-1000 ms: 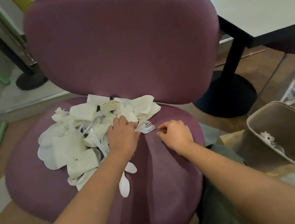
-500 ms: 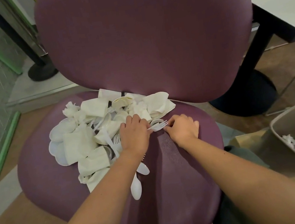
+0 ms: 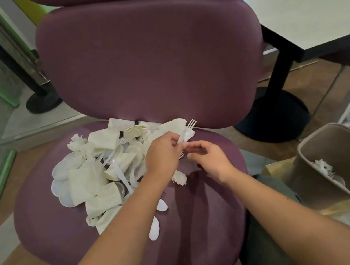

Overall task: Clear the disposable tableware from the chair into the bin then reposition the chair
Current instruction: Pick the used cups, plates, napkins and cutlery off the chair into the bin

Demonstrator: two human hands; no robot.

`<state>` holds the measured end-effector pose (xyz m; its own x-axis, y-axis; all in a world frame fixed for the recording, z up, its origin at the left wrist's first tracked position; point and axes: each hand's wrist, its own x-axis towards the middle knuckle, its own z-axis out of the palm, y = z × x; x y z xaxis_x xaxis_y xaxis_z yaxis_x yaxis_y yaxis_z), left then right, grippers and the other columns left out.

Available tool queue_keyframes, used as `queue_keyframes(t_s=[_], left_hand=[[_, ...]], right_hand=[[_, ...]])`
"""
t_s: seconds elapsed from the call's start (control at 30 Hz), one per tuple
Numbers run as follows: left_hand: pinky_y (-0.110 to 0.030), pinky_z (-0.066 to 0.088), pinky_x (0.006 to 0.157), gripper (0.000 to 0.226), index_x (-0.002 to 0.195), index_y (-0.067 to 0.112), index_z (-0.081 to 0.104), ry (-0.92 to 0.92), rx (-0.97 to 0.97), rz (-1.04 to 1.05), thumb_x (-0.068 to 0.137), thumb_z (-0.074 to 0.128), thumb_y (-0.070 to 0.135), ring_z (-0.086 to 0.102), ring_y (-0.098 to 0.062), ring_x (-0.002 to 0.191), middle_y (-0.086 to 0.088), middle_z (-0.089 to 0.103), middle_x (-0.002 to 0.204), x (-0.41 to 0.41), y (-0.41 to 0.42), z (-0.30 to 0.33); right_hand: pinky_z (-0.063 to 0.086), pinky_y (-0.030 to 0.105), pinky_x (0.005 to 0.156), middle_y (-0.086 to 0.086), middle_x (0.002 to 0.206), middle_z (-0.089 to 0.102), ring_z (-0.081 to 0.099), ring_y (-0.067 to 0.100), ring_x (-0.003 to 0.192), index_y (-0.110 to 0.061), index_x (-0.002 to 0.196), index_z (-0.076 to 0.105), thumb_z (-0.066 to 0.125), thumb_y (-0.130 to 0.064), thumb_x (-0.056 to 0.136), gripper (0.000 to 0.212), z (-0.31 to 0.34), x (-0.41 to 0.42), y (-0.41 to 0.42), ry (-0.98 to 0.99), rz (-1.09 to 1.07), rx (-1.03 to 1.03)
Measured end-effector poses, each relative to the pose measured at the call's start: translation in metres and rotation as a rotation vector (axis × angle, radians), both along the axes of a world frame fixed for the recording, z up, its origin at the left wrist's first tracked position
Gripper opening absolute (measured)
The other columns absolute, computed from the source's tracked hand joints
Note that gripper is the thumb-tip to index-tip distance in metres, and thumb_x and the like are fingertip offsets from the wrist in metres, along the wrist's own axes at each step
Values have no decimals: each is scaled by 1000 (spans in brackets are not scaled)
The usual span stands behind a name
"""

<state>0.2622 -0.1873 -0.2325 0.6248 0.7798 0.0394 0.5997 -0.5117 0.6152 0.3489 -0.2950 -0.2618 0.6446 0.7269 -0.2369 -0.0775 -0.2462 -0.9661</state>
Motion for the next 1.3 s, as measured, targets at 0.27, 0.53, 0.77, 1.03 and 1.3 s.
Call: queue_keyframes(t_s=[0.27, 0.53, 0.77, 1.03, 1.3], left_hand=[[-17, 52, 55, 18, 95, 17, 65, -280, -406, -65, 84, 74, 30, 64, -9, 65, 3, 69, 82, 48, -44, 26], [-31, 58, 70, 27, 114, 16, 69, -283, -768, -231, 89, 69, 26, 67, -13, 80, 1, 70, 91, 102, -115, 16], [-27, 57, 63, 15, 112, 22, 61, -222, -1003, -291, 99, 53, 20, 67, -16, 89, -1, 68, 108, 153, -183, 15], [-27, 59, 56, 24, 119, 14, 57, -75, -801, -272, 96, 58, 19, 69, -20, 78, -7, 66, 100, 221, -239, -15], [-42, 60, 77, 30, 120, 18, 56, 61, -722, -188, 92, 65, 21, 68, -28, 95, -9, 66, 114, 273, -270, -55]], right_hand=[[52, 19, 58, 7, 79, 70, 64, 10, 64, -4, 97, 66, 70, -12, 88, 13, 24, 25, -48, 40, -156, 112], [53, 22, 55, 12, 79, 68, 63, 17, 65, 2, 101, 66, 64, -10, 91, 16, 31, 74, -122, 47, -377, 78], [60, 33, 68, 13, 86, 73, 72, 25, 78, -6, 102, 70, 68, -13, 89, 14, 24, 119, -194, 47, -490, 40], [52, 25, 58, 5, 88, 70, 64, 16, 69, -14, 106, 65, 68, -13, 90, 17, 0, 161, -258, 13, -631, -143], [47, 28, 66, 5, 107, 69, 62, 19, 83, -13, 118, 64, 66, -16, 89, 29, -36, 202, -292, -151, -626, -608]])
